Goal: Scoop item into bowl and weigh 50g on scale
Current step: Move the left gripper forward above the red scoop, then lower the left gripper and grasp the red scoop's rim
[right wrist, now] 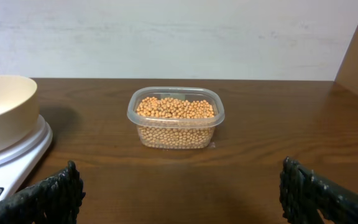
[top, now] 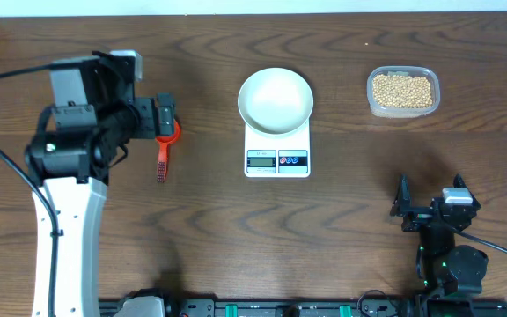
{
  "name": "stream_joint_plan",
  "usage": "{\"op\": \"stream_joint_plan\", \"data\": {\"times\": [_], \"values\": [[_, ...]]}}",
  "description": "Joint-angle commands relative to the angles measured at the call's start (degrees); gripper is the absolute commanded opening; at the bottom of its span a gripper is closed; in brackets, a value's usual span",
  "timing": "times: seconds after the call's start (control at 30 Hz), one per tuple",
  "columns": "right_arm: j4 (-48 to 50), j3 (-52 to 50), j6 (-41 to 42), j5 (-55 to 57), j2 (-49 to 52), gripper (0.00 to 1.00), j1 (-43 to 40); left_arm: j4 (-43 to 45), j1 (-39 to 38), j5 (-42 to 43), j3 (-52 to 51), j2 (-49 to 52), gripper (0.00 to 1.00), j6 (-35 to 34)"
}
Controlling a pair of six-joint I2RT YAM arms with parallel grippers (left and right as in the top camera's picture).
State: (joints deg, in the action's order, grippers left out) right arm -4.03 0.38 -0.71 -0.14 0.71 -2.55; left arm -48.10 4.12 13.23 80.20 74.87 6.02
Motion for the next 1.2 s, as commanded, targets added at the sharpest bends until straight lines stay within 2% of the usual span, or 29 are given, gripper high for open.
{"op": "stream_joint_plan", "data": {"times": [0.0, 0.2, 0.53, 0.83, 1.17], "values": [[-0.26, -0.07, -0.66, 0.63, -0.33, 0.99, 0.35, -1.99, 1.55, -0.42, 4.90, 2.51, 1.00, -0.72], [-0.26, -0.07, -0.63, 0.63, -0.33, 0.99, 0.35, -7.19, 1.99, -0.42, 11.91, 9.05, 1.00, -0.74], [-0.26, -0.07, -0.63, 0.63, -0.33, 0.99, 0.35, -7.56, 3.50, -0.85, 12.31, 14.93, 1.00, -0.74], [-0.24, -0.07, -0.63, 0.63, -0.33, 0.99, 0.35, -7.74, 5.25, -0.85, 12.24, 21.22, 0.91, -0.70], [-0.26, -0.07, -0.63, 0.63, -0.31, 0.99, 0.35, -6.54, 5.97, -0.85, 11.80, 30.91, 0.74, -0.44]]}}
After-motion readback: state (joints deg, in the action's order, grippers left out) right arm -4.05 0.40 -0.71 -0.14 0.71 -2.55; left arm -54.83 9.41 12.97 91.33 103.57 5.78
